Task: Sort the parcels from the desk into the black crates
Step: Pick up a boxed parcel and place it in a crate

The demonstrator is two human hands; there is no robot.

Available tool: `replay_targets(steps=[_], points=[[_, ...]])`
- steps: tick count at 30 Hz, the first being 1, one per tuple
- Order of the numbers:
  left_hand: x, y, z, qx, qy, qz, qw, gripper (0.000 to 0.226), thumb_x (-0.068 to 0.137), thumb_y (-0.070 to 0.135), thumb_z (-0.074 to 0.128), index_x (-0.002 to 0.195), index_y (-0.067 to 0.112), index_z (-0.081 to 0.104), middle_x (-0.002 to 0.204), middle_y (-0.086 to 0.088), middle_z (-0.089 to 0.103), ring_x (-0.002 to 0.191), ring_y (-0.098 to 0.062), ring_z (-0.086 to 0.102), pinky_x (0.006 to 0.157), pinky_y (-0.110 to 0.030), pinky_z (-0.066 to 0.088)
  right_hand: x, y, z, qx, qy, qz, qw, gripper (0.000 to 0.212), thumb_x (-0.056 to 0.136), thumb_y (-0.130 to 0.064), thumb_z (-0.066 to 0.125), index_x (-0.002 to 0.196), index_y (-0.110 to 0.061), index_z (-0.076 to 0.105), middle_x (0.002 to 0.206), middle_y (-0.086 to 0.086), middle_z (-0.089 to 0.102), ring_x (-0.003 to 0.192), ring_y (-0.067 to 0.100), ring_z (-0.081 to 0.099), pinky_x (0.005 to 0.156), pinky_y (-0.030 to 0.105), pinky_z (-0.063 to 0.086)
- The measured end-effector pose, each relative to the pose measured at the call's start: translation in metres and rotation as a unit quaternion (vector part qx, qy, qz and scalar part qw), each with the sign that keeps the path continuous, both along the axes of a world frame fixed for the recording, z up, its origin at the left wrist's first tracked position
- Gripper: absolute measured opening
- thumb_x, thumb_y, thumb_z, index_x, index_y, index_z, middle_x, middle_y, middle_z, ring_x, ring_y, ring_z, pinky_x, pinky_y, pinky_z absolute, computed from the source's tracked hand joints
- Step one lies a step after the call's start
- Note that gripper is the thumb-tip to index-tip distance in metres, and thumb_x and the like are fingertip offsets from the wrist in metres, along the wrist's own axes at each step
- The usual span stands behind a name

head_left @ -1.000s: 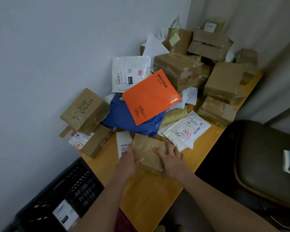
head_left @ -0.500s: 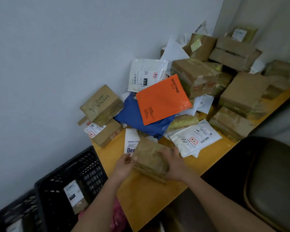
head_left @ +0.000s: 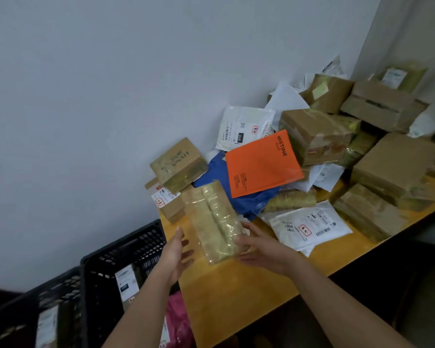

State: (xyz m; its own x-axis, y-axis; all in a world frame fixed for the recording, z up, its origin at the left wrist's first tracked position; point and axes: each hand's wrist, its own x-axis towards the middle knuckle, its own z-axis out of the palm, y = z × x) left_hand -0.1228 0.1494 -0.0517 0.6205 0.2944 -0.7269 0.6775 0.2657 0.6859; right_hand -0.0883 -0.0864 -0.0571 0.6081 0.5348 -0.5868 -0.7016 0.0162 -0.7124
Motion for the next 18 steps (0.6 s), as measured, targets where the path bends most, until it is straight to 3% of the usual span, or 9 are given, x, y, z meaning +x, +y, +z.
replay_targets(steps=[5, 10, 13, 18], points=[[-0.008, -0.008, 0.022, -0.054, -0.029, -0.062, 0.996, 0.063, 0.088, 0.072, 0.039, 0.13, 0.028, 0.056, 0.13, -0.002, 0.059, 0.119, -0.027, 0.056, 0.106, -0.05, 0.041, 0.006, 0.01, 0.013, 0.169, 0.088, -0.04, 0.981, 0.081, 0.075, -0.037, 0.084, 0.144, -0.021, 0.045, 0.146, 0.015, 0.049, 0.117, 0.051, 0.057, 0.105, 0.052, 0.045], [-0.006, -0.01, 0.042, -0.16, -0.113, -0.051, 0.979, 0.065, 0.085, 0.074, 0.044, 0.132, 0.031, 0.058, 0.128, -0.004, 0.066, 0.121, -0.03, 0.06, 0.106, -0.056, 0.04, 0.007, 0.014, 0.026, 0.211, 0.112, -0.03, 0.971, 0.075, 0.08, -0.044, 0.076, 0.143, -0.014, 0.048, 0.142, 0.019, 0.053, 0.125, 0.051, 0.051, 0.109, 0.052, 0.041], [-0.003, -0.013, 0.054, -0.192, -0.135, -0.018, 0.972, 0.058, 0.087, 0.058, 0.056, 0.13, 0.019, 0.061, 0.123, -0.011, 0.068, 0.114, -0.031, 0.065, 0.102, -0.054, 0.045, 0.006, 0.014, 0.032, 0.163, 0.082, -0.016, 0.983, 0.061, 0.088, -0.04, 0.07, 0.141, -0.015, 0.05, 0.139, 0.017, 0.057, 0.123, 0.048, 0.055, 0.106, 0.052, 0.043], [-0.002, -0.005, 0.058, -0.117, -0.154, -0.024, 0.981, 0.051, 0.087, 0.048, 0.059, 0.129, 0.019, 0.059, 0.116, -0.007, 0.072, 0.105, -0.026, 0.07, 0.088, -0.045, 0.054, 0.015, 0.018, 0.032, -0.021, -0.023, -0.033, 0.999, 0.038, 0.099, -0.031, 0.059, 0.137, -0.029, 0.055, 0.12, 0.002, 0.065, 0.112, 0.027, 0.064, 0.1, 0.043, 0.051]])
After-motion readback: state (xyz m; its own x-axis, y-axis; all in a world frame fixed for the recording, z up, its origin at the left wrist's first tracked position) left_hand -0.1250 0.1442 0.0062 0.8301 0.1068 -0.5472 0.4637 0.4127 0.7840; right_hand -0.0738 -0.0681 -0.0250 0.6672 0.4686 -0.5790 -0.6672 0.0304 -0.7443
